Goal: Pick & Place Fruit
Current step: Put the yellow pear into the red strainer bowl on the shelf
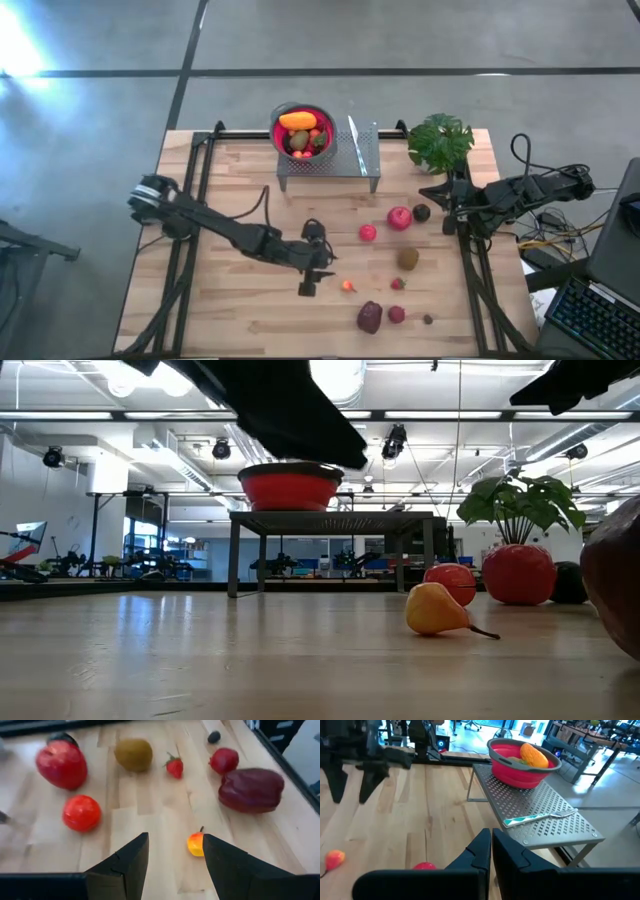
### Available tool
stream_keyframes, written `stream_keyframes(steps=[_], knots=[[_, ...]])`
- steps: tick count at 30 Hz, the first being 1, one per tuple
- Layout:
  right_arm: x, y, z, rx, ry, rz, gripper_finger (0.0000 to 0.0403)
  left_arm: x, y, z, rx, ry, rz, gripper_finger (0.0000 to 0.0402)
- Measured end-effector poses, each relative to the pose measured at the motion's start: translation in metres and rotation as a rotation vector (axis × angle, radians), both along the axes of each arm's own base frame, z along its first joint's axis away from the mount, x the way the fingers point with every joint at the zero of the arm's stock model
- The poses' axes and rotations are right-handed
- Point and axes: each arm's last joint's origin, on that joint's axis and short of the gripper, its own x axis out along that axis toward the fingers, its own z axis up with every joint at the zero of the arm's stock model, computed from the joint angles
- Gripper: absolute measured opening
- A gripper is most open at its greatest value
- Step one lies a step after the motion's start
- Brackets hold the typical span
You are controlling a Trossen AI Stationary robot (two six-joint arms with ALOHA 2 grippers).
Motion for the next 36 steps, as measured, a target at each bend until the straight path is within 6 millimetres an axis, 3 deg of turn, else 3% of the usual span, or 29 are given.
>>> stream_keyframes(steps=[8,18,36], knots=[[0.000,0.000,0.000,-0.025,0.010,0.008,0.0013,0.021,-0.010,-0.029,-0.063,0.009,-0.030,0.0193],[0.000,0.000,0.000,-0.030,0.012,0.009,0.0013,0.044,-0.025,-0.053,-0.009,0.045,-0.091,0.0193],[0.000,0.000,0.000,-0.032,0.013,0.010,0.0013,0.053,-0.030,-0.083,-0.021,0.109,-0.107,0.0193]])
